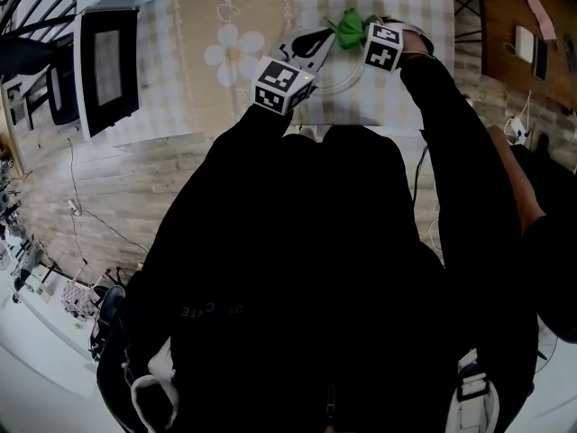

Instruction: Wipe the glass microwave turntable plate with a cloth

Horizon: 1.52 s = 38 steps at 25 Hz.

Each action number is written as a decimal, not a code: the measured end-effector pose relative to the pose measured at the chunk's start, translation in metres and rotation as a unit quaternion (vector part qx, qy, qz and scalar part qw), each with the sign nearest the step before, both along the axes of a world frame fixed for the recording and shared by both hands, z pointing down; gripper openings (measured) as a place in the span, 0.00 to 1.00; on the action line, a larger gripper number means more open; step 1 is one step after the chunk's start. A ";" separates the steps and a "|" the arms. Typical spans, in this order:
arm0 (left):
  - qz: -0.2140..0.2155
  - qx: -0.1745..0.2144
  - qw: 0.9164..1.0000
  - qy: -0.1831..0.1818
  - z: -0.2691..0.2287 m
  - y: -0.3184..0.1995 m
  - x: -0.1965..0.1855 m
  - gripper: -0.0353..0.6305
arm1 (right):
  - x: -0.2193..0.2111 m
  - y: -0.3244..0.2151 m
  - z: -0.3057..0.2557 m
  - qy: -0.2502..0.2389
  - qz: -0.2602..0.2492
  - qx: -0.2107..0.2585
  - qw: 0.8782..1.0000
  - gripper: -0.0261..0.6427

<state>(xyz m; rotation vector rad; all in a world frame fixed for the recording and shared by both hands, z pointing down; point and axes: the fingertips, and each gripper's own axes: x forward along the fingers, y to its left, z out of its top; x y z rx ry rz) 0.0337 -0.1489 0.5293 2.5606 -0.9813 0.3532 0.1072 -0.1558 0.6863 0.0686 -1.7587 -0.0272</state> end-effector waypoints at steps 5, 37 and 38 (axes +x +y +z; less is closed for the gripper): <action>0.010 0.003 1.000 0.000 -0.002 0.010 0.001 0.09 | 0.001 0.023 0.000 0.003 -0.007 -0.001 1.000 0.23; -0.020 0.046 0.999 0.017 -0.049 0.056 -0.046 0.09 | -0.041 0.100 -0.097 -0.240 0.189 -0.031 0.952 0.22; -0.023 0.053 0.998 0.021 -0.057 0.055 -0.048 0.09 | -0.046 0.097 -0.112 -0.264 0.194 -0.021 0.945 0.22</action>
